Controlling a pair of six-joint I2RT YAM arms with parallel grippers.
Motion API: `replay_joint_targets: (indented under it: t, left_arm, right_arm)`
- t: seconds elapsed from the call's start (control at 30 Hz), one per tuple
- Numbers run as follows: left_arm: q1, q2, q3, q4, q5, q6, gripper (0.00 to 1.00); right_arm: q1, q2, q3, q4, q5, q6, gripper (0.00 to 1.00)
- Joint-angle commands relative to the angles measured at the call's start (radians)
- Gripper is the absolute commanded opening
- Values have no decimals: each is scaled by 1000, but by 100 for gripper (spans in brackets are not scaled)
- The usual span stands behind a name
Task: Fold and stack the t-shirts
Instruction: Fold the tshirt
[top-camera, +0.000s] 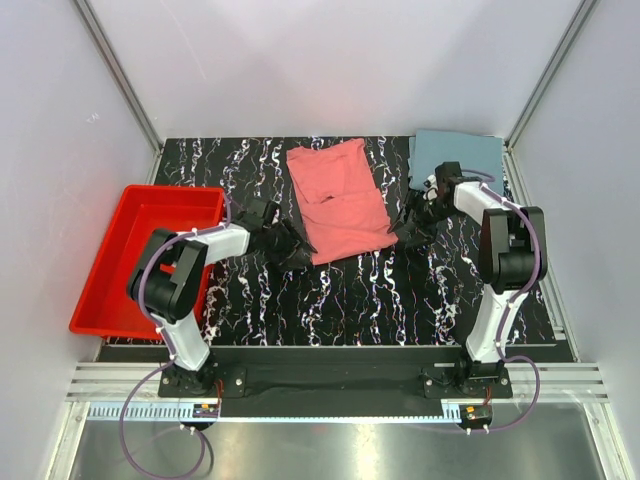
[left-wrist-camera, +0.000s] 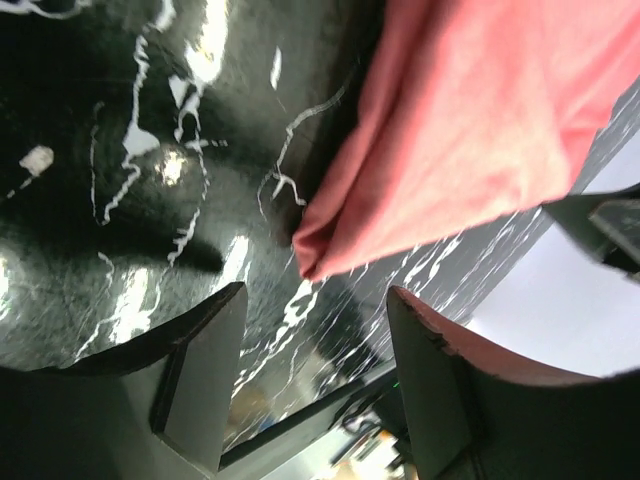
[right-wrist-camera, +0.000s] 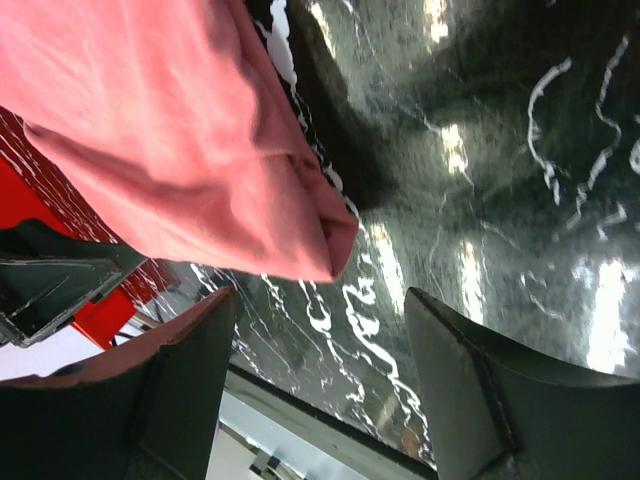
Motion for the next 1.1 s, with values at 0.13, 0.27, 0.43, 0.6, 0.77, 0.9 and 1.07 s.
replay_joint_targets:
  t: [0.13,0.27,0.43,0.6,0.77,0.9,1.07]
  left_arm:
    - [-18,69,-2,70,-65,-121,62]
    - [-24,89,4,67,-68,-145,60]
    - [-30,112,-1,67,-66,-162,54]
    - [-30,140,5,85,-52,-176,46]
    - [-30,149,11,87,-45,-166,31]
    - [-29,144,11,82,-31,-126,2]
    - [-30,114,25,1,-46,21,0]
  right_arm:
    - [-19,57,-50,152,-69,67,71]
    - [-22,68,-58,160,-64,68,70]
    - [-21,88,-73,206,-94,102,67]
    - [-18,102,-90,220,-118,117,61]
    - [-11,110,-110,240,-139,131,54]
    - [4,136,-81,230,-142,128,33]
    - [38,56,-105,180,-89,120,0]
